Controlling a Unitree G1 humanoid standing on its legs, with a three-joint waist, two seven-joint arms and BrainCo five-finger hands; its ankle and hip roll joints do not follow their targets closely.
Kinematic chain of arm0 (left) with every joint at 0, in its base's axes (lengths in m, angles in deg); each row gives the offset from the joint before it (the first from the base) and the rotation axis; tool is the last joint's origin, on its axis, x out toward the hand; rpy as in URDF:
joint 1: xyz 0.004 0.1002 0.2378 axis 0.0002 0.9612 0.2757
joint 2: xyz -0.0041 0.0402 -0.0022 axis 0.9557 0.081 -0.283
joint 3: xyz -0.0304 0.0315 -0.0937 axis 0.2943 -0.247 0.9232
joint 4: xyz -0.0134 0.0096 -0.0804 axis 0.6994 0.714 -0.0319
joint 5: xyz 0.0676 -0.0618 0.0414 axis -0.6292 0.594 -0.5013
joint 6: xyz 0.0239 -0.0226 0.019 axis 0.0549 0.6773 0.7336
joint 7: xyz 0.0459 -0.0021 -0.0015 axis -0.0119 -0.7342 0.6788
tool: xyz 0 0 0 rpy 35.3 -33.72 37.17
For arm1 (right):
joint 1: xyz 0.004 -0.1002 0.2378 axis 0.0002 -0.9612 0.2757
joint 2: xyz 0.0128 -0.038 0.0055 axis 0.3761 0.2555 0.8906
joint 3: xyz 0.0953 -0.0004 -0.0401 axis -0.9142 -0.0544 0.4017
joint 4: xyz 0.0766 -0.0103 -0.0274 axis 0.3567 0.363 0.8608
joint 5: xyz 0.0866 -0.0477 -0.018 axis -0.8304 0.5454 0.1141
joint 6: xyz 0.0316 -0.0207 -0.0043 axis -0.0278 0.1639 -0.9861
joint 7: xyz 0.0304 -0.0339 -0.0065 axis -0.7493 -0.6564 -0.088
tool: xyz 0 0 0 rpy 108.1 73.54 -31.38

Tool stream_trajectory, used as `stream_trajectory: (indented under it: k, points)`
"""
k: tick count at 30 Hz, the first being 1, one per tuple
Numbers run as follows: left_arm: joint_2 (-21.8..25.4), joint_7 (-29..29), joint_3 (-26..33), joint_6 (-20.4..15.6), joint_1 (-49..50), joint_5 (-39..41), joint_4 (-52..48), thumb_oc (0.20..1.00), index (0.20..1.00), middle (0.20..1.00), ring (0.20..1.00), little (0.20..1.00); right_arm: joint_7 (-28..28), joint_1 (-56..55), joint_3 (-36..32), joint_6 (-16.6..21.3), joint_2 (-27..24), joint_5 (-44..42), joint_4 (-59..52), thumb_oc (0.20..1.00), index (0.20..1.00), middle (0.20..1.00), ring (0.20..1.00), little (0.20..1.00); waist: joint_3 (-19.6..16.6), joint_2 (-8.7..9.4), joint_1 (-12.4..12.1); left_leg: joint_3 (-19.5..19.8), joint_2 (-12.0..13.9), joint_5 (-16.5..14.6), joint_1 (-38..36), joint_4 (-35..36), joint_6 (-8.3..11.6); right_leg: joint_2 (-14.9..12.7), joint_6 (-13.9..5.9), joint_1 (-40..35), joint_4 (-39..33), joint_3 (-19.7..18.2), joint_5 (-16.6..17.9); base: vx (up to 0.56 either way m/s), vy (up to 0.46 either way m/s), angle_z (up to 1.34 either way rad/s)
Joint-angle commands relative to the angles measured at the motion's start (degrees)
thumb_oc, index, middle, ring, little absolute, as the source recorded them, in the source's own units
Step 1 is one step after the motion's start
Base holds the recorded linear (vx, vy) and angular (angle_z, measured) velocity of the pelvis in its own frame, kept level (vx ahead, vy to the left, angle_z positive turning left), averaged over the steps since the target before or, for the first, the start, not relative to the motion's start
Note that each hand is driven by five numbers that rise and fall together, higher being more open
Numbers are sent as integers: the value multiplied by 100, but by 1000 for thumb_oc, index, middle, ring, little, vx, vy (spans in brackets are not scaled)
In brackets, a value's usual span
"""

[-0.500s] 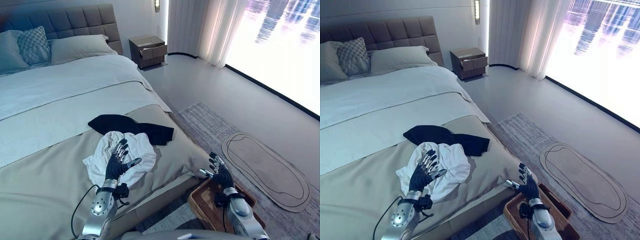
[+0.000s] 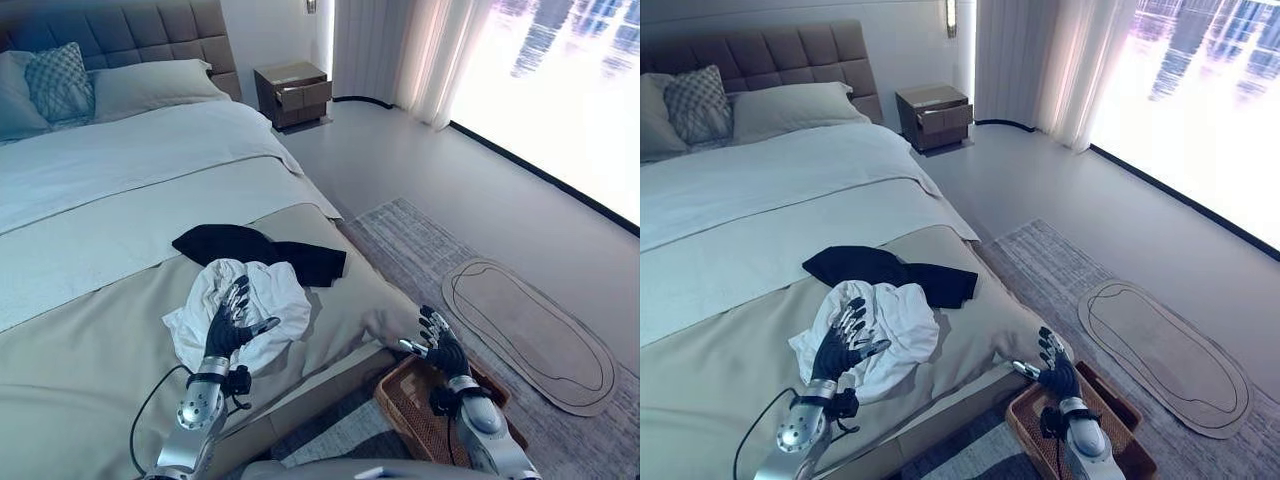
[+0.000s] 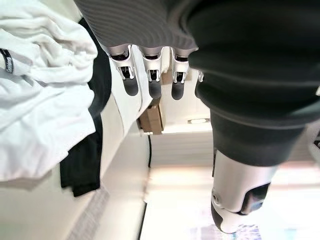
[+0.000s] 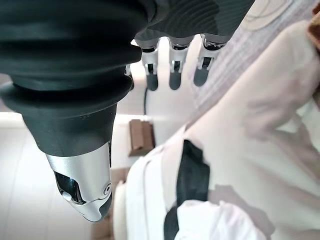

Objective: Pick up clothes into the bucket

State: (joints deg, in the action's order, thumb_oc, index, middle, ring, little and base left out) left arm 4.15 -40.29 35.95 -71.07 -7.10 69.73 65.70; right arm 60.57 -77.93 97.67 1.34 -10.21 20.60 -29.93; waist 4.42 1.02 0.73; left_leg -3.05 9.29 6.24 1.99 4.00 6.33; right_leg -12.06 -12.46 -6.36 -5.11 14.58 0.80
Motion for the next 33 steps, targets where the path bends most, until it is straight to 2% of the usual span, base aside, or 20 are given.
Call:
stream_trajectory:
  k: [1, 2, 3, 4, 7, 8, 10, 11, 18, 19, 20, 23, 24, 25, 30, 33]
  points:
    - [402, 628, 373, -311, -799, -1050, 170, 1000, 1000, 1000, 1000, 1000, -25, 624, -144, 414, -90, 133, -281, 1000, 1000, 1000, 1000, 1000, 608, 382, 80, -61, -153, -597, 444, -940, -107, -23, 226, 787, 199, -301, 459, -92, 41, -11]
    - [397, 646, 366, -316, -815, -1067, 183, 1000, 1000, 1000, 1000, 1000, -26, 634, -148, 415, -88, 134, -276, 1000, 1000, 1000, 1000, 1000, 605, 382, 78, -60, -154, -610, 472, -969, -110, -27, 224, 807, 211, -304, 455, -116, 54, -2]
    - [502, 972, 340, -233, -1001, -1655, 307, 1000, 1000, 1000, 1000, 1000, -68, 750, -137, 450, -141, 147, -294, 1000, 1000, 1000, 1000, 1000, 778, 409, 88, -48, -172, -656, 679, -1126, -128, -80, 226, 982, 318, -342, 467, -81, 40, -3]
    - [496, 989, 335, -236, -1018, -1671, 320, 1000, 1000, 1000, 1000, 1000, -69, 762, -141, 451, -140, 148, -289, 1000, 1000, 1000, 1000, 1000, 778, 408, 86, -47, -172, -664, 702, -1148, -130, -83, 225, 1001, 331, -345, 462, -138, 61, -6]
    - [678, 1497, 255, -47, -1395, -2616, 489, 1000, 1000, 1000, 1000, 1000, -161, 1002, -98, 505, -254, 222, -382, 1000, 1000, 1000, 1000, 1000, 1115, 430, 99, -36, -239, -750, 1148, -1487, -184, -221, 227, 1451, 675, -415, 429, -164, 94, -7]
    - [730, 1828, 226, 81, -1647, -2884, 610, 1000, 1000, 1000, 1000, 1000, -238, 1202, -56, 542, -313, 267, -505, 1000, 1000, 1000, 1000, 1000, 1362, 429, 134, -57, -265, -798, 1433, -1716, -230, -308, 239, 1767, 938, -493, 391, -221, 120, -4]
    - [747, 1941, 203, 92, -1803, -2928, 669, 1000, 1000, 1000, 1000, 1000, -278, 1302, -51, 553, -351, 290, -549, 1000, 1000, 1000, 1000, 1000, 1470, 424, 142, -62, -265, -826, 1677, -1894, -242, -364, 249, 2013, 1106, -545, 354, -169, 80, -4]
    - [785, 2027, 231, 144, -2074, -2826, 752, 1000, 1000, 1000, 1000, 1000, -359, 1463, -39, 554, -405, 271, -626, 1000, 1000, 1000, 1000, 1000, 1626, 429, 182, -26, -298, -854, 2021, -2117, -251, -414, 276, 2393, 1359, -625, 331, -117, 46, -2]
    - [1059, 2792, 119, 540, -2996, -3332, 1285, 1000, 1000, 1000, 1000, 1000, -481, 1710, -101, 647, -445, 144, -741, 1000, 1000, 1000, 1000, 1000, 1750, 446, 349, 71, -310, -1041, 3065, -2816, -275, -458, 309, 3451, 2059, -776, 151, -78, 48, 4]
    - [1113, 2958, 116, 656, -3126, -3458, 1379, 1000, 1000, 1000, 1000, 1000, -505, 1753, -91, 659, -444, 155, -755, 1000, 1000, 1000, 1000, 1000, 1754, 453, 364, 71, -303, -1060, 3199, -2900, -280, -460, 308, 3574, 2127, -783, 135, -74, 58, 2]
    - [1281, 3310, 22, 1047, -3495, -3896, 1664, 1000, 1000, 1000, 1000, 1000, -553, 1844, -55, 691, -460, 193, -776, 1000, 1000, 1000, 1000, 1000, 1803, 475, 427, 79, -299, -1098, 3418, -3028, -284, -478, 289, 3835, 2264, -831, 127, -54, 54, 3]
    - [1428, 3442, -5, 1370, -3823, -4199, 1805, 1000, 1000, 1000, 1000, 1000, -571, 1910, -53, 693, -503, 237, -842, 1000, 1000, 1000, 1000, 1000, 1849, 494, 481, 80, -288, -1165, 3667, -3217, -289, -489, 277, 4073, 2422, -878, 95, -33, 40, -2]
    - [1428, 3443, -8, 1371, -3829, -4200, 1808, 1000, 1000, 1000, 1000, 1000, -571, 1912, -55, 692, -502, 238, -843, 1000, 1000, 1000, 1000, 1000, 1840, 492, 479, 81, -286, -1171, 3688, -3233, -290, -488, 276, 4092, 2434, -880, 91, -29, 36, -7]
    - [1524, 3493, -32, 1566, -4021, -4367, 1904, 1000, 1000, 1000, 1000, 1000, -580, 1981, -90, 694, -527, 237, -844, 1000, 1000, 1000, 1000, 1000, 1880, 496, 525, 87, -289, -1210, 3844, -3354, -303, -498, 270, 4256, 2553, -893, 74, -14, 25, -5]
    - [1711, 3605, -218, 1921, -4495, -4678, 2410, 1000, 1000, 1000, 1000, 1000, -552, 2079, -99, 718, -581, 226, -893, 1000, 1000, 1000, 1000, 1000, 1912, 524, 664, 54, -255, -1294, 4154, -3589, -322, -490, 252, 4629, 2702, -980, 82, -16, 39, -4]
    - [1790, 3537, -351, 2012, -4722, -4740, 2714, 1000, 1000, 1000, 1000, 1000, -508, 2113, -95, 742, -624, 221, -945, 1000, 1000, 1000, 1000, 1000, 1908, 536, 739, 13, -240, -1306, 4290, -3641, -342, -462, 241, 4798, 2714, -1043, 104, -15, 47, -7]
